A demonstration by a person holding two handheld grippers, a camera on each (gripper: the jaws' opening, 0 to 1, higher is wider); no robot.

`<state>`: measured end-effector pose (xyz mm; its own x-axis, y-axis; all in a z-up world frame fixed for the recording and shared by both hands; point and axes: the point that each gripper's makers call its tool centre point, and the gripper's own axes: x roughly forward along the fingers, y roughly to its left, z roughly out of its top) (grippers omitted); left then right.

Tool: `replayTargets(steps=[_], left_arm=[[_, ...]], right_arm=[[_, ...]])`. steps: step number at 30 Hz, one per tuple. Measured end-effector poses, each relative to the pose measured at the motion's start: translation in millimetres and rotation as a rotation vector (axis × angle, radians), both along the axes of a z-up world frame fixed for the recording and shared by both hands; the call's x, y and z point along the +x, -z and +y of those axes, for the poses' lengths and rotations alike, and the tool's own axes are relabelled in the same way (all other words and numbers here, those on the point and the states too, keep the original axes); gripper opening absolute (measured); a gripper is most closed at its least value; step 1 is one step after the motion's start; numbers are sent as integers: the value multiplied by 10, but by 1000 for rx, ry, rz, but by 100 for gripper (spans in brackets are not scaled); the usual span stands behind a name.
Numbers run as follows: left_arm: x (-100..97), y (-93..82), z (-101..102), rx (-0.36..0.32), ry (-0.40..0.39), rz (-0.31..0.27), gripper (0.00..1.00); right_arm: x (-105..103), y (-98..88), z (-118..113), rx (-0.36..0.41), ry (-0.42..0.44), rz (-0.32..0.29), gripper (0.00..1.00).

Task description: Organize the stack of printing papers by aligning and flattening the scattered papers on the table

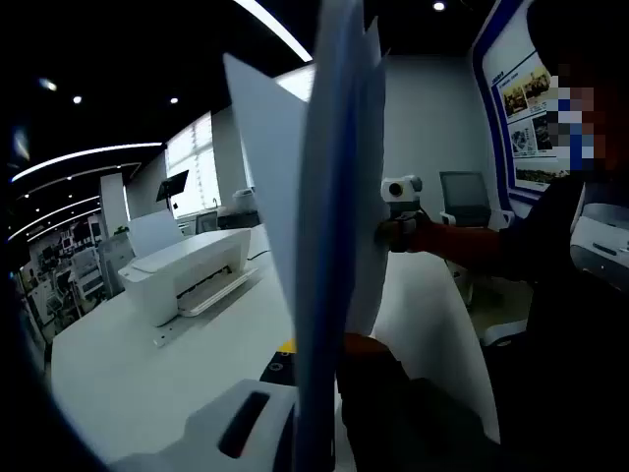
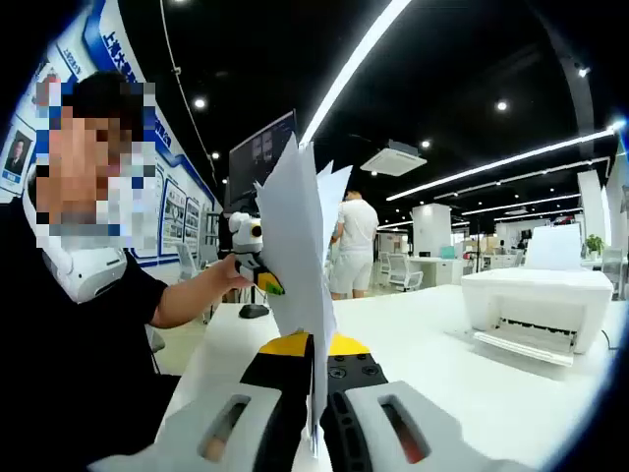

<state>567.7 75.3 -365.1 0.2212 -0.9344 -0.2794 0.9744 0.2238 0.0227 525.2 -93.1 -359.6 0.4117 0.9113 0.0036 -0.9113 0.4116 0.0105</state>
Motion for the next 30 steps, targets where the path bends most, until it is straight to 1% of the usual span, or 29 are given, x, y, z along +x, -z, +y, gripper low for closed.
replayTargets(steps=[1, 2, 3, 5, 6, 8, 9, 10, 12, 13, 14, 16, 17, 18, 19, 20, 22, 23, 24, 25, 26, 27, 28, 29, 30], left_arm=[[17, 50, -6, -11, 0, 25, 7], [48, 78, -2, -14, 4, 5, 7], [77, 65, -11, -33, 0, -23, 7], [85, 36, -9, -43, 1, -1, 7], [68, -60, -3, -53, -3, 2, 6], [0, -274, 2, -64, -10, -9, 6], [-22, -341, 2, -61, -13, -18, 6], [-18, -430, 12, -42, -25, -67, 7], [-40, -562, 15, -16, -30, -120, 7], [-37, -575, 19, 8, -30, -141, 7], [-32, -558, 21, 31, -27, -144, 7], [1, -444, 23, 57, -22, -77, 8], [9, -381, 19, 60, -11, -55, 10], [18, -237, 12, 66, 5, -15, 14], [22, -155, 11, 71, 14, -3, 19], [66, -33, -1, 63, 12, -2, 27], [70, 135, -36, 39, 20, 4, 34], [50, 149, -56, 21, 33, -16, 35], [38, 140, -82, 2, 53, -64, 33], [2, 146, -91, -1, 75, -89, 27], [-36, 159, -96, 6, 101, -119, 23], [-102, 111, -126, -21, 115, -139, 20], [-133, 86, -127, -19, 130, -196, 16], [-136, 41, -124, -28, 125, -220, 16], [-153, 12, -122, -26, 125, -229, 16]], right_arm=[[32, 14, -10, 6, 10, 12, 0], [60, 16, -24, 12, 17, 12, 0], [84, 15, -31, 12, 26, 12, 0], [127, -27, -65, 18, 36, 9, 0], [135, -89, -72, 46, 42, 26, 0], [91, -266, -68, 92, 28, 9, 0], [61, -353, -62, 111, 17, 0, 0], [23, -449, -57, 136, 2, -6, 0], [9, -493, -56, 139, 0, -8, 0], [10, -487, -50, 137, -2, -10, 0], [10, -436, -37, 119, -10, 1, 0], [47, -272, -27, 94, 0, 42, 0], [51, -248, -28, 92, 1, 47, 0], [44, -128, 2, 78, -2, 68, 0], [40, -72, 14, 70, -7, 70, 0], [5, 38, 58, 57, -36, 67, 0], [16, 129, 95, 66, -41, 61, 14], [40, 143, 100, 61, -31, 34, 18], [51, 160, 101, 60, -33, 35, 16], [55, 169, 103, 59, -40, 39, 11], [48, 174, 106, 61, -50, 47, 3], [29, 181, 107, 61, -67, 53, 0], [20, 157, 103, 69, -73, 45, 0], [11, 130, 98, 70, -73, 32, 0], [4, 93, 99, 75, -74, 24, 0]])
